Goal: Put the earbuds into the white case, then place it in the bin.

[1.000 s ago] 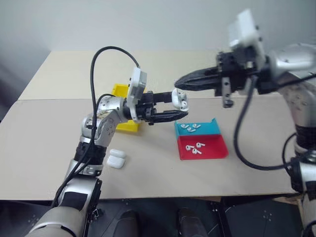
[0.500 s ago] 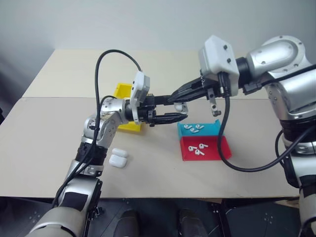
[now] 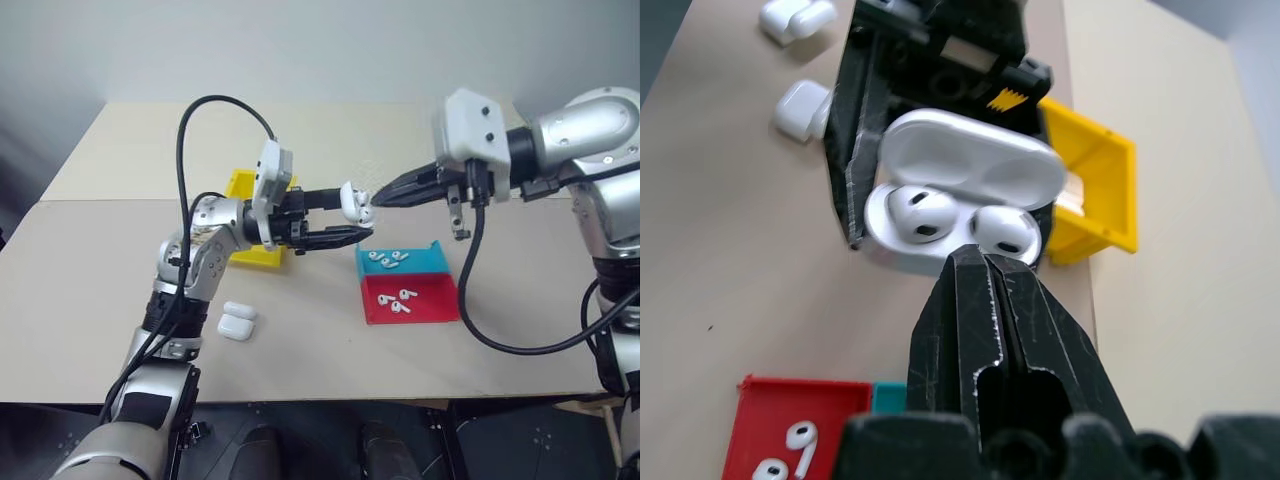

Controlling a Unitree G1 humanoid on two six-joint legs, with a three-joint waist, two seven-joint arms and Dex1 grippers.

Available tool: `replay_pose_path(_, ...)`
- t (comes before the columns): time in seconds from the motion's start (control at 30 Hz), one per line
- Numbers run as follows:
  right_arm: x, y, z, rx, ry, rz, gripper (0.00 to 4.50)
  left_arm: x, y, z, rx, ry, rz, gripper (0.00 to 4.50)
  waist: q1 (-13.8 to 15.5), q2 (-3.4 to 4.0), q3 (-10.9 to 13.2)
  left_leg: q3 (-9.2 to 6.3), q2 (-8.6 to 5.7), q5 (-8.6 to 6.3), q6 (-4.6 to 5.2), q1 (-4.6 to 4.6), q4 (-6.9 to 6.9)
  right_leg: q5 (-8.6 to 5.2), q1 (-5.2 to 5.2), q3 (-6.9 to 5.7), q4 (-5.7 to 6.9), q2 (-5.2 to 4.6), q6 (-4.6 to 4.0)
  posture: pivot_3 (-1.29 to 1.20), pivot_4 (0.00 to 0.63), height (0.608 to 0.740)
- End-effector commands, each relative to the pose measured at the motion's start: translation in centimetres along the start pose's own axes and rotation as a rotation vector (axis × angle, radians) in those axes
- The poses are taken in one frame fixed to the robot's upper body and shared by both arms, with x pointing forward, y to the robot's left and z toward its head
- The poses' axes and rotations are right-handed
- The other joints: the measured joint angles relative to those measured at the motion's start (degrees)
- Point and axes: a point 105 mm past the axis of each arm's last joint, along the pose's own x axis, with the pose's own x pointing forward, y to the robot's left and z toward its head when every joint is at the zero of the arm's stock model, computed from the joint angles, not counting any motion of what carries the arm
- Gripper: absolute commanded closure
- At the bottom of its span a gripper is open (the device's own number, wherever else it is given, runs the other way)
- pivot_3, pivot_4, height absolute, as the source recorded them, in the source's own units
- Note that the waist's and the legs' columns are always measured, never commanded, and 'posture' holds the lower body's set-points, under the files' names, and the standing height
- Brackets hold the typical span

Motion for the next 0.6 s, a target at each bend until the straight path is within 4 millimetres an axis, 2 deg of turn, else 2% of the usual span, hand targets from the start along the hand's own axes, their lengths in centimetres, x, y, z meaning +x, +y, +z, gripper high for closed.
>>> replay_pose_path(0.03, -0.9, -1.7, 2.4, -0.101, -0.028, -0.066, 4.46, 0.4, 0.0, 1.1, 0.041, -0.027, -0.024, 1.7, -0.02, 0.0, 0.0, 0.0, 0.0, 0.0, 0.0, 0.01, 0.0, 0.0, 0.01, 0.0, 0.0, 0.0, 0.0, 0.0, 0.15, 0.74)
replay_pose_path(0.2, -0.2, -2.4, 3.6, -0.14, -0.061, -0.055, 4.46, 0.9, -0.2, 1.1, 0.039, -0.039, -0.043, 1.7, 0.06, 0.0, 0.0, 0.0, 0.0, 0.0, 0.0, -0.01, 0.0, 0.0, 0.03, -0.01, 0.01, 0.0, 0.0, 0.0, 0.15, 0.74)
replay_pose_path(0.47, 2.7, -0.9, 3.5, -0.194, -0.041, 0.078, 4.46, 1.1, -0.1, 1.1, 0.045, -0.042, -0.046, 1.7, 0.05, 0.0, 0.0, -0.01, 0.0, 0.0, 0.0, -0.01, 0.0, 0.0, 0.02, -0.02, 0.21, 0.0, 0.0, 0.0, 0.15, 0.74)
replay_pose_path(0.6, 3.0, -0.4, 3.4, -0.213, -0.028, 0.117, 4.46, 0.8, -0.1, 1.1, 0.048, -0.041, -0.04, 1.7, 0.05, 0.0, 0.0, -0.01, 0.0, 0.0, 0.0, -0.02, 0.0, 0.0, 0.02, -0.03, 0.21, 0.0, 0.0, 0.0, 0.15, 0.74)
